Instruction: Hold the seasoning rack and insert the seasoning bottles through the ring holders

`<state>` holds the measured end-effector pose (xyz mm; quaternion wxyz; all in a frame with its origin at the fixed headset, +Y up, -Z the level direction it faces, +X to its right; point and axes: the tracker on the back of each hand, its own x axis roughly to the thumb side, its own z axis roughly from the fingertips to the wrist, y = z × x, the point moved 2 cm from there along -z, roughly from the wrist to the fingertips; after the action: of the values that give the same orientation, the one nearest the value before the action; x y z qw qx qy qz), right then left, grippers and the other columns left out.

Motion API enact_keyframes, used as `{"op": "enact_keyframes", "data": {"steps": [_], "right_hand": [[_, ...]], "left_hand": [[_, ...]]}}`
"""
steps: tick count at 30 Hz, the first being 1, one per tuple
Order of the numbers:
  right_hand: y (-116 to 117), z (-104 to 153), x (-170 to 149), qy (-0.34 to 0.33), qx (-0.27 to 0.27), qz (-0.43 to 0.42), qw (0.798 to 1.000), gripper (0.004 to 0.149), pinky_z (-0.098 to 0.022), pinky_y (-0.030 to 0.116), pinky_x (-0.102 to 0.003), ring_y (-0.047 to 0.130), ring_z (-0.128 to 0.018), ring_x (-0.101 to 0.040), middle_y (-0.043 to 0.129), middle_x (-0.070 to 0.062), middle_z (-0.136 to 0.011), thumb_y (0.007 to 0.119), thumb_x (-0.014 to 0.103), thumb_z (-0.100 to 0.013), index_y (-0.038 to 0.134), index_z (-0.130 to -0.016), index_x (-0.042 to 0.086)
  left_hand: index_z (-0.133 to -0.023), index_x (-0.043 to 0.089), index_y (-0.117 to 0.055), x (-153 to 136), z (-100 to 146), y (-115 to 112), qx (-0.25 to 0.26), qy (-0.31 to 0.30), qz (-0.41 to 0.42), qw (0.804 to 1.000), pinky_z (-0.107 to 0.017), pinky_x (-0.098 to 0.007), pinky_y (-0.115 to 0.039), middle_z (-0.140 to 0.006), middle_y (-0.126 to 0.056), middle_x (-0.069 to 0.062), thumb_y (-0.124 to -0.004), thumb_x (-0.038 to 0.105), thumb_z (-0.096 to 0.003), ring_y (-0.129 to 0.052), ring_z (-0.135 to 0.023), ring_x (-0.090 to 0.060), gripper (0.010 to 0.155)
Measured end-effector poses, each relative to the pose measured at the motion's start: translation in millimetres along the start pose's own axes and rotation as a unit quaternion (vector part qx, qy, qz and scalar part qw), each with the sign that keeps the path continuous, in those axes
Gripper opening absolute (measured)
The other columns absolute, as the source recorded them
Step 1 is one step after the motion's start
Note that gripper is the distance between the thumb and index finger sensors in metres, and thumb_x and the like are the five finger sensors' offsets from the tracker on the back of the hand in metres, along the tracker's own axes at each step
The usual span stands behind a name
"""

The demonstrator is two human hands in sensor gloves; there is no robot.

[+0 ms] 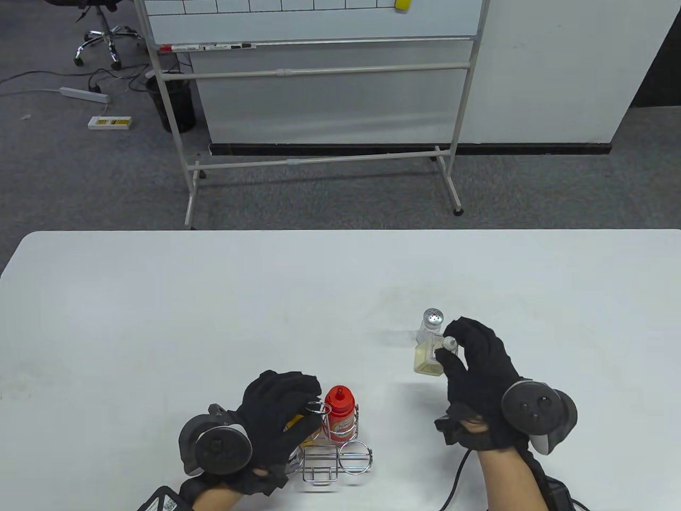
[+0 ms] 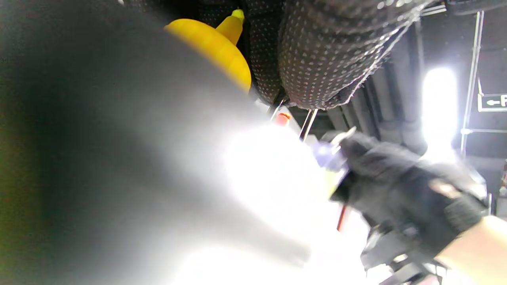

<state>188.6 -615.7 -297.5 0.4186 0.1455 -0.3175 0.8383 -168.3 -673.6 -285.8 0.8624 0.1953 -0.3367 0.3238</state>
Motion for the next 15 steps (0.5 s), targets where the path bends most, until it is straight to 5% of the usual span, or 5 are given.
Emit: {"op": "enact_keyframes", "data": {"steps": [6, 15], "right_hand": [[24, 6, 52, -0.071, 0.106, -0.091, 0.988, 0.059, -0.042, 0.088, -0.047, 0.106, -0.061, -0.033, 0.088, -0.011, -0.091, 0.094, 0.047, -0.04, 0.086, -0.088, 0.013], [77, 29, 86, -0.17, 0.202, -0.041, 0.964, 0.057, -0.04, 0.093, -0.046, 0.112, -0.059, -0.033, 0.094, -0.01, -0.088, 0.099, 0.044, -0.035, 0.093, -0.084, 0.016]], "left_hand": [[-0.082, 0.015, -0.089, -3, 0, 1, 0.001, 0.006, -0.001, 1.0, -0.068, -0.069, -0.055, -0.1, -0.085, -0.009, -0.09, 0.042, -0.0488, -0.086, -0.091, -0.041, 0.043], [-0.082, 0.015, -0.089, -12, 0, 5, 0.008, 0.022, 0.007, 1.0, -0.068, -0.069, -0.056, -0.101, -0.085, -0.009, -0.09, 0.042, -0.0489, -0.086, -0.09, -0.04, 0.043]]}}
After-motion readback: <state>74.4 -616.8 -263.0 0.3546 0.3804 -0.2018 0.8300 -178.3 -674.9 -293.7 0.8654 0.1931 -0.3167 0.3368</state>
